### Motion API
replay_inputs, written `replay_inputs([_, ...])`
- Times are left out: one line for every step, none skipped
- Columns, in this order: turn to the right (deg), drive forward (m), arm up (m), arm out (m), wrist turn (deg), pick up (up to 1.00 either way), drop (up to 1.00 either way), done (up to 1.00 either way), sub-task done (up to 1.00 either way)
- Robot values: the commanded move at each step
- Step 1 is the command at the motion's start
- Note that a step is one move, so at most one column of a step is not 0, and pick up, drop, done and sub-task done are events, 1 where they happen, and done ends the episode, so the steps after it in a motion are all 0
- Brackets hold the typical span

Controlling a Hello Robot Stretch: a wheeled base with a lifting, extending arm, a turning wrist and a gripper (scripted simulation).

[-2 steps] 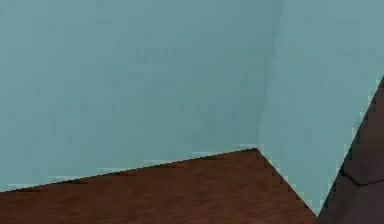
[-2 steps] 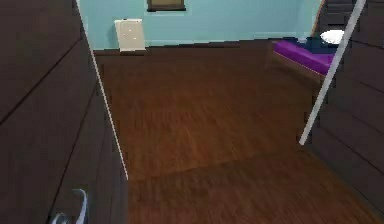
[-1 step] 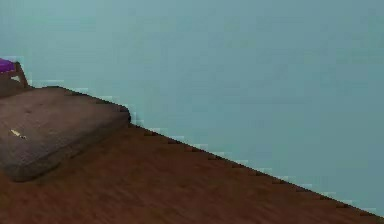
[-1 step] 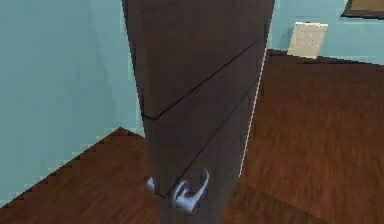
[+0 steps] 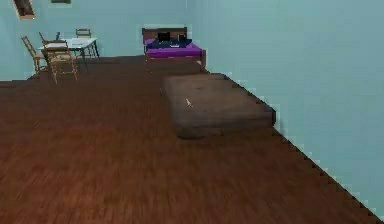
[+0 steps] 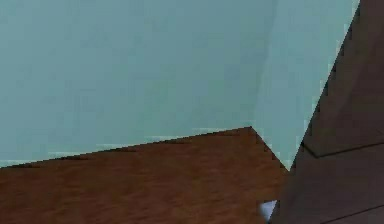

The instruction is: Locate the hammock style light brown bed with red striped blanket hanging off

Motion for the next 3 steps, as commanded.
replay_inputs([-24.0,0.0,0.0,0.0,0.0,0.0,0.0,0.0,0.0])
replay_inputs([0.0,0.15,0.0,0.0,0.0,0.0,0.0,0.0,0.0])
replay_inputs([-45.0,0.0,0.0,0.0,0.0,0.0,0.0,0.0,0.0])
